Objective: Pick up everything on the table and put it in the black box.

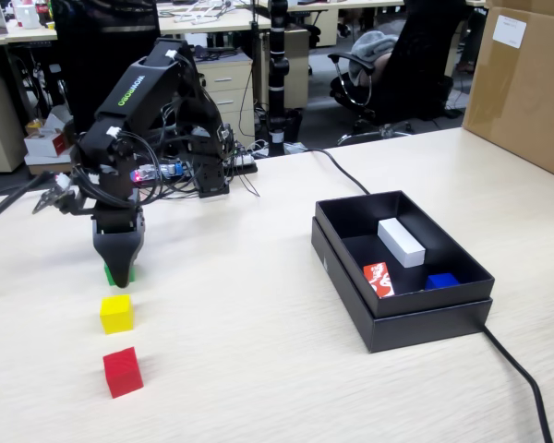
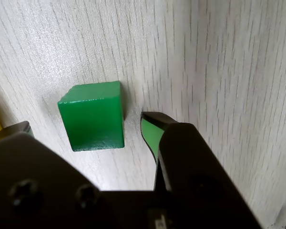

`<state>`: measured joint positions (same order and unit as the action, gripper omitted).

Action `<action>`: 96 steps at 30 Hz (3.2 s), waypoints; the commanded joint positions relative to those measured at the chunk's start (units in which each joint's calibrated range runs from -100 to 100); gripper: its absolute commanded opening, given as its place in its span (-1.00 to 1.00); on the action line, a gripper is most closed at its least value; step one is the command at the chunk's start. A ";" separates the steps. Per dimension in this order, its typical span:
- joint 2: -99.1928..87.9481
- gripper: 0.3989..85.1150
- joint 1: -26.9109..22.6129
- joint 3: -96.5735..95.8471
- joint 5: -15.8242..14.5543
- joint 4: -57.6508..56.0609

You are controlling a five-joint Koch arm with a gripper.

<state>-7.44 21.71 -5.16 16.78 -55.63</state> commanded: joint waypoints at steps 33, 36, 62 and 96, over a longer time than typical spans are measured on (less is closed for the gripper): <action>-27.15 -0.99 -5.47 2.62 -3.13 -13.96; -38.74 -0.99 -9.47 -1.82 -5.42 -15.17; -16.83 -0.99 -42.69 29.45 -28.28 -15.43; -4.78 -0.03 -43.27 48.04 -33.60 -9.29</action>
<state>3.82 -20.68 41.58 -16.78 -66.63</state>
